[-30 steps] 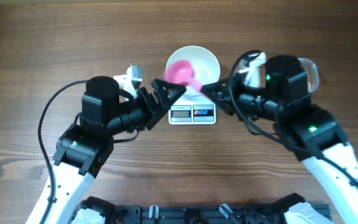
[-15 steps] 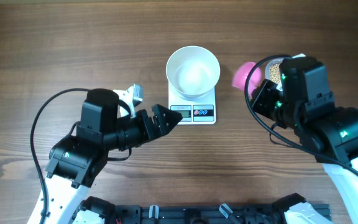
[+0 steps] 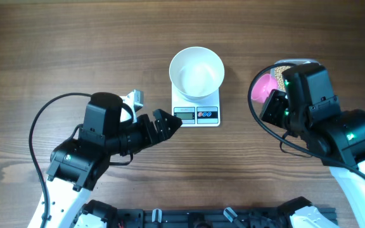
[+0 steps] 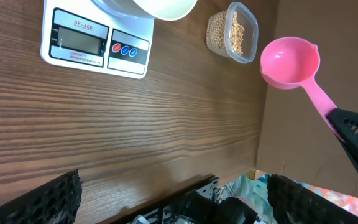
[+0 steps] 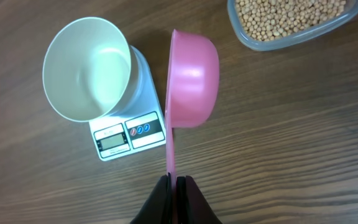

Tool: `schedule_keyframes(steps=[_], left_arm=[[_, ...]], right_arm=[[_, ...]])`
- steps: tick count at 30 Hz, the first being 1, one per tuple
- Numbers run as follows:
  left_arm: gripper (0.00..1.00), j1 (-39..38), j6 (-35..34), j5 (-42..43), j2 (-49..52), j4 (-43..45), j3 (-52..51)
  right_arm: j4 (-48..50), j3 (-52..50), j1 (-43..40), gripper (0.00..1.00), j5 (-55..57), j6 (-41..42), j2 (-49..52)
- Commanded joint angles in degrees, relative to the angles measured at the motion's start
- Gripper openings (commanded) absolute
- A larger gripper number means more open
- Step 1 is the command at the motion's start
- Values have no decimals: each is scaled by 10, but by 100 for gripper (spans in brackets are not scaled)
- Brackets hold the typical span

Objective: Scoop item into bowl and weigh 150g on scale
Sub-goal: 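Open the left gripper and move the scoop right with the right gripper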

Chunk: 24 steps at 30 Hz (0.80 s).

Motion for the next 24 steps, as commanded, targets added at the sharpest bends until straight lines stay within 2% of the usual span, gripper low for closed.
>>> schedule_keyframes(steps=[1, 3, 4, 5, 8, 13, 17, 20, 24], left_arm=[[96, 4, 14, -12, 1, -1, 5], [80, 4, 14, -28, 3, -5, 5], [68, 4, 14, -49, 8, -10, 5], [61, 4, 14, -63, 12, -14, 5], [49, 4, 14, -92, 31, -19, 5], [50, 4, 14, -99, 73, -8, 5], [36, 4, 42, -135, 96, 37, 5], [37, 4, 96, -181, 105, 89, 5], [40, 4, 103, -294, 118, 145, 5]], right_arm=[[-1, 10, -2, 4, 3, -38, -8], [2, 10, -2, 4, 3, -52, -7], [6, 10, -2, 4, 9, -52, -7], [8, 10, -2, 4, 11, -54, -7], [26, 10, -2, 4, 11, -89, -5], [39, 10, -2, 4, 16, -131, -3], [56, 10, -2, 4, 30, -150, -2], [76, 10, -2, 4, 37, -159, -2], [104, 10, -2, 4, 47, -176, 12]])
